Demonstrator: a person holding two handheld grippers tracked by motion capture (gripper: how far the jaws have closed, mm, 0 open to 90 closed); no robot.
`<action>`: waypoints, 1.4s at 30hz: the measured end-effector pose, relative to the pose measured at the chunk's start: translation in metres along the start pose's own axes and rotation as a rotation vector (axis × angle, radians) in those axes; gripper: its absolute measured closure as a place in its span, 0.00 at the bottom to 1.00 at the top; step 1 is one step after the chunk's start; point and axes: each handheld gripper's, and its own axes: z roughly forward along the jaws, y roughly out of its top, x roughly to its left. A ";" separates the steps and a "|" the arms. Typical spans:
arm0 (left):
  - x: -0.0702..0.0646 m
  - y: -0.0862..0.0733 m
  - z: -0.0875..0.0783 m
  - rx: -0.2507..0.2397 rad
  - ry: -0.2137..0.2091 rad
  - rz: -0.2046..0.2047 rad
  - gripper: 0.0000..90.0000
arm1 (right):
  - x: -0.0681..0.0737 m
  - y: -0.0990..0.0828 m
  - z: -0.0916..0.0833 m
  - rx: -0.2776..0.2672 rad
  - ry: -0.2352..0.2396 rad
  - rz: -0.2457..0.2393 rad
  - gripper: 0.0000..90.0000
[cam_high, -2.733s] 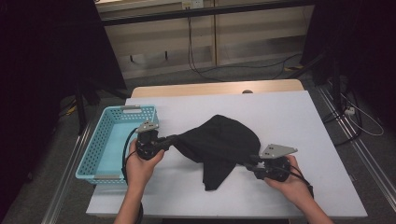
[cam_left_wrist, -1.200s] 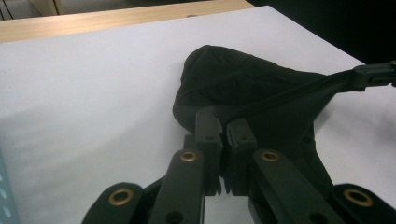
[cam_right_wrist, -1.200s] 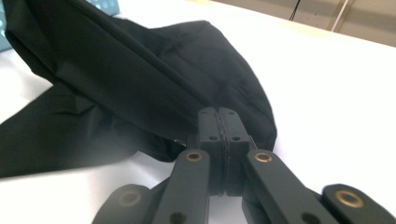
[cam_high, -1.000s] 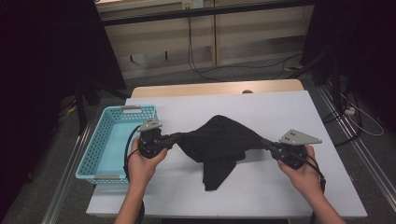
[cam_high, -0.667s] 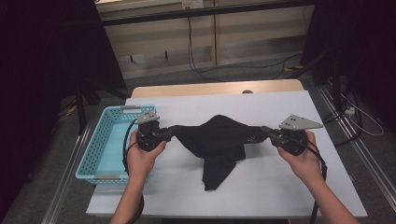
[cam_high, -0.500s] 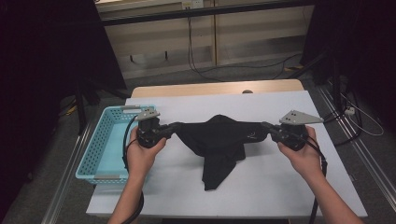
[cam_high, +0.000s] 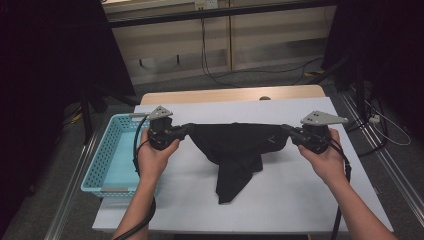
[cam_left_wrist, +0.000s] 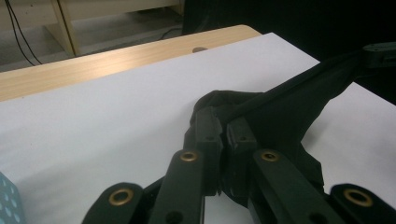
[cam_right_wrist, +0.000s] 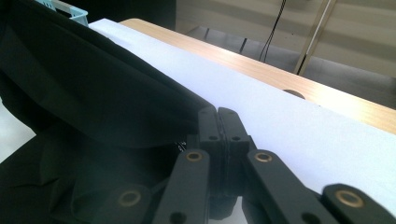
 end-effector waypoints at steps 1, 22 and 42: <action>0.000 0.001 0.000 0.001 0.001 0.002 0.96 | 0.000 0.000 0.000 0.001 -0.002 -0.005 0.99; 0.000 0.017 -0.002 0.001 0.005 0.011 0.96 | -0.002 0.012 0.000 0.001 -0.018 -0.027 0.99; 0.003 0.014 0.013 0.042 0.009 0.004 0.96 | -0.004 0.001 0.006 0.000 -0.024 0.008 0.99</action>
